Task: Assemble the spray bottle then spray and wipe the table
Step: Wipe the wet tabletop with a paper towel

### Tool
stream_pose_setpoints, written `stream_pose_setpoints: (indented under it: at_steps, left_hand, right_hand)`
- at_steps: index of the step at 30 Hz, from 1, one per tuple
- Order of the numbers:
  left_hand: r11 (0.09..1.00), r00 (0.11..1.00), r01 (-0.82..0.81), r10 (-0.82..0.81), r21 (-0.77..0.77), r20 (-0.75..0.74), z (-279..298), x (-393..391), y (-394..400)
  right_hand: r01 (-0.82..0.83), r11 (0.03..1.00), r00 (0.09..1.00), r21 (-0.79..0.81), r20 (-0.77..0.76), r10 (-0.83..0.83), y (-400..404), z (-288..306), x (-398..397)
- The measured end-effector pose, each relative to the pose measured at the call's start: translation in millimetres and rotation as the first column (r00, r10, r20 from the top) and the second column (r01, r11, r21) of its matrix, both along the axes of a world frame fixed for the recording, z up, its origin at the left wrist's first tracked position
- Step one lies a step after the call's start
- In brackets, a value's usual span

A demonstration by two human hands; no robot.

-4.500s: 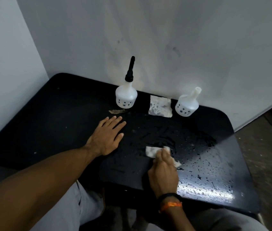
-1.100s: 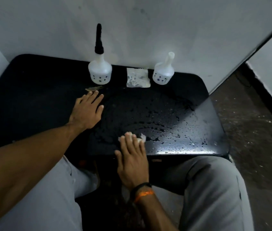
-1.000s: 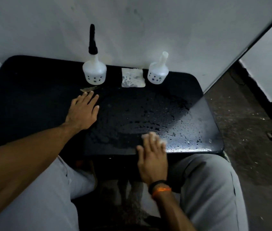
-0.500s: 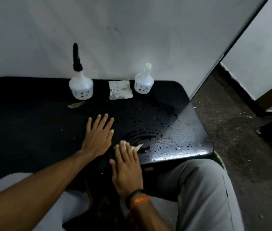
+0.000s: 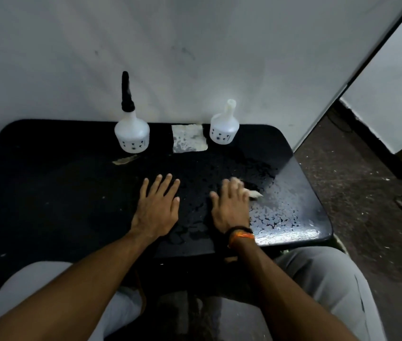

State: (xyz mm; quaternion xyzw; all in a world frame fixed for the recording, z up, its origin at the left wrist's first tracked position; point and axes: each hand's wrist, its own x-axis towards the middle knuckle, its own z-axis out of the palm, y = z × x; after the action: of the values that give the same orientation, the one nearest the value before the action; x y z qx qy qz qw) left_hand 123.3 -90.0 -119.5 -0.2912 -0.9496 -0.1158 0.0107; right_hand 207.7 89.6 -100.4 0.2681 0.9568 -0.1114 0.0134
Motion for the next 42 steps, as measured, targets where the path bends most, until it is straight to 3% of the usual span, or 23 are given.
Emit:
stream_pose_setpoints:
  at_steps: [3,6,8,13,19,21,25,28,31,34,37,40,42]
  left_hand:
    - [1.0,1.0,0.001,-0.001,-0.001,-0.015,-3,-1,-1]
    - [1.0,0.999,-0.001,0.001,0.015,-0.036,-4,-1,-1]
    - [1.0,1.0,-0.006,0.007,0.013,-0.03,-4,-1,-1]
    - [0.999,1.0,-0.003,0.004,0.033,-0.023,-5,-2,-1]
    - [1.0,0.999,-0.004,0.005,0.031,-0.038,-8,-3,-2]
    - [0.999,0.999,-0.006,0.008,0.041,-0.042,-8,-3,-1]
    - [0.997,1.0,-0.012,0.013,0.07,-0.024,-7,-4,-1]
    - [0.994,1.0,-0.002,0.005,0.109,-0.03,-8,-5,-2]
    - [0.989,0.999,-0.002,0.008,0.147,-0.043,-8,-4,-3]
    - [0.993,0.998,0.005,0.001,0.116,-0.056,-6,-3,-2]
    - [0.994,0.998,0.002,0.004,0.108,-0.057,-5,-3,-2]
    - [0.996,0.998,-0.001,0.007,0.093,-0.056,-4,-3,-2]
    - [0.996,0.999,-0.002,0.006,0.089,-0.048,-4,-3,-2]
  right_hand:
    - [-0.313,0.95,0.947,0.008,-0.08,0.312,-46,-10,5]
    - [-0.439,0.898,0.888,0.002,-0.152,0.435,-60,-15,37]
    - [-0.396,0.918,0.904,0.04,-0.16,0.397,-42,-15,54]
    - [0.021,0.998,0.999,0.064,-0.037,-0.019,35,-8,40]
    - [0.047,0.999,0.998,0.014,0.033,-0.048,59,1,-36]
    - [-0.033,0.999,0.999,0.021,0.043,0.032,47,4,-63]
    - [-0.349,0.937,0.937,0.028,0.037,0.348,1,10,-94]
    - [-0.537,0.843,0.843,0.012,-0.002,0.537,-33,3,-77]
    - [-0.597,0.802,0.801,0.009,-0.062,0.596,-34,-6,-35]
    - [-0.487,0.87,0.862,0.07,-0.122,0.492,0,-7,-3]
    - [-0.165,0.982,0.981,0.097,-0.085,0.173,46,-6,6]
    - [0.127,0.992,0.992,-0.008,0.008,-0.127,68,-4,-1]
    - [0.134,0.991,0.991,-0.023,0.026,-0.134,56,-4,-12]
